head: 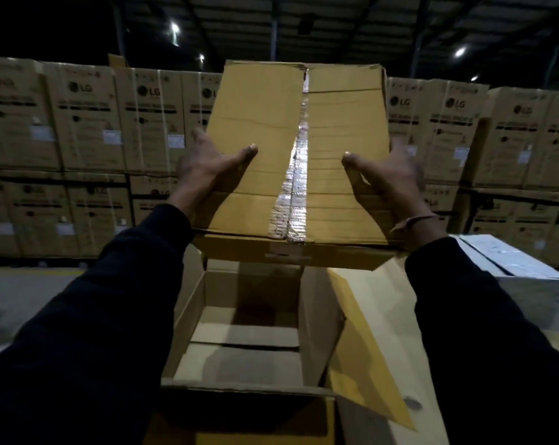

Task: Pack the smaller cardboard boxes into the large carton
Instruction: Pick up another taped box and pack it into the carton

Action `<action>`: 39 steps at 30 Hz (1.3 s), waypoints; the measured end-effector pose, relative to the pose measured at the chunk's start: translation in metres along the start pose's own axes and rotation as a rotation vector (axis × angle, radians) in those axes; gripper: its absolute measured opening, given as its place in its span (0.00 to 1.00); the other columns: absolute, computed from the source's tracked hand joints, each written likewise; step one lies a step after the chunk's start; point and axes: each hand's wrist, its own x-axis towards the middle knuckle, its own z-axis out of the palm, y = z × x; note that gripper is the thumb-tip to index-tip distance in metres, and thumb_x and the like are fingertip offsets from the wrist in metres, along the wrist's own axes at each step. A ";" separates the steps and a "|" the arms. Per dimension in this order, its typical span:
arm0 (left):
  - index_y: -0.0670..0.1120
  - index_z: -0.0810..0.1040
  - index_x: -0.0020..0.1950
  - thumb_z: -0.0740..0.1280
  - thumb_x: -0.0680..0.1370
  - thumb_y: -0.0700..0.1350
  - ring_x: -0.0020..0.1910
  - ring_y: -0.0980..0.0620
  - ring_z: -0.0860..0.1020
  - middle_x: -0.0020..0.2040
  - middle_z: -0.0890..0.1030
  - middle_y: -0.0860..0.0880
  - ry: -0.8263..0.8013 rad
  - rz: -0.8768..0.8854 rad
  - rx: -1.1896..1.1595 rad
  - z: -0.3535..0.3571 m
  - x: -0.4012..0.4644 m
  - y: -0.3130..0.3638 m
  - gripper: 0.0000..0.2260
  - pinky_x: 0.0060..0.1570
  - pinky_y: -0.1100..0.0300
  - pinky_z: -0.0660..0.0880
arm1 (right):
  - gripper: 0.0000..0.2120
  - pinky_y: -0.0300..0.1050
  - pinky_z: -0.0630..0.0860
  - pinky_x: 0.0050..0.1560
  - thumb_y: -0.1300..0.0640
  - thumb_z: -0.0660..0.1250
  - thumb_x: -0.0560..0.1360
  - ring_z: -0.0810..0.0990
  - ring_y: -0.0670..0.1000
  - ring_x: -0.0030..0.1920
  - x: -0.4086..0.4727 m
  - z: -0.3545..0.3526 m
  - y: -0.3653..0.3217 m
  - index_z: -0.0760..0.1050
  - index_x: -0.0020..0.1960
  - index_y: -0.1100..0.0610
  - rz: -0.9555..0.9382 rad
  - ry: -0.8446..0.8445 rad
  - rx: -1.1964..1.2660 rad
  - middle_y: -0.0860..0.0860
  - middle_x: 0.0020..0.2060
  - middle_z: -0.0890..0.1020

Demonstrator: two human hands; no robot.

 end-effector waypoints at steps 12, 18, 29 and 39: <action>0.41 0.63 0.73 0.72 0.66 0.74 0.59 0.39 0.77 0.65 0.75 0.40 -0.302 -0.156 0.159 0.025 0.003 -0.166 0.49 0.50 0.49 0.76 | 0.43 0.60 0.79 0.62 0.31 0.80 0.64 0.78 0.57 0.63 -0.047 0.157 0.023 0.72 0.69 0.54 0.242 -0.316 -0.019 0.54 0.64 0.79; 0.39 0.61 0.76 0.71 0.65 0.76 0.59 0.41 0.79 0.65 0.77 0.41 -0.480 -0.260 0.255 0.074 -0.036 -0.227 0.54 0.46 0.53 0.74 | 0.33 0.56 0.82 0.59 0.38 0.81 0.67 0.83 0.57 0.55 -0.092 0.206 0.071 0.76 0.63 0.55 0.518 -0.502 0.020 0.54 0.56 0.83; 0.38 0.60 0.75 0.73 0.69 0.70 0.53 0.47 0.76 0.67 0.75 0.42 -0.712 -0.376 0.274 0.122 -0.093 -0.299 0.50 0.37 0.58 0.69 | 0.13 0.46 0.75 0.39 0.49 0.76 0.76 0.78 0.53 0.48 -0.153 0.267 0.133 0.73 0.49 0.52 0.734 -0.722 -0.044 0.54 0.53 0.80; 0.40 0.77 0.61 0.64 0.74 0.73 0.59 0.43 0.78 0.67 0.75 0.35 -0.987 -0.118 0.657 0.146 -0.132 -0.325 0.37 0.64 0.50 0.72 | 0.19 0.44 0.75 0.39 0.48 0.78 0.75 0.79 0.53 0.50 -0.183 0.294 0.163 0.73 0.53 0.57 0.710 -0.872 -0.309 0.55 0.54 0.80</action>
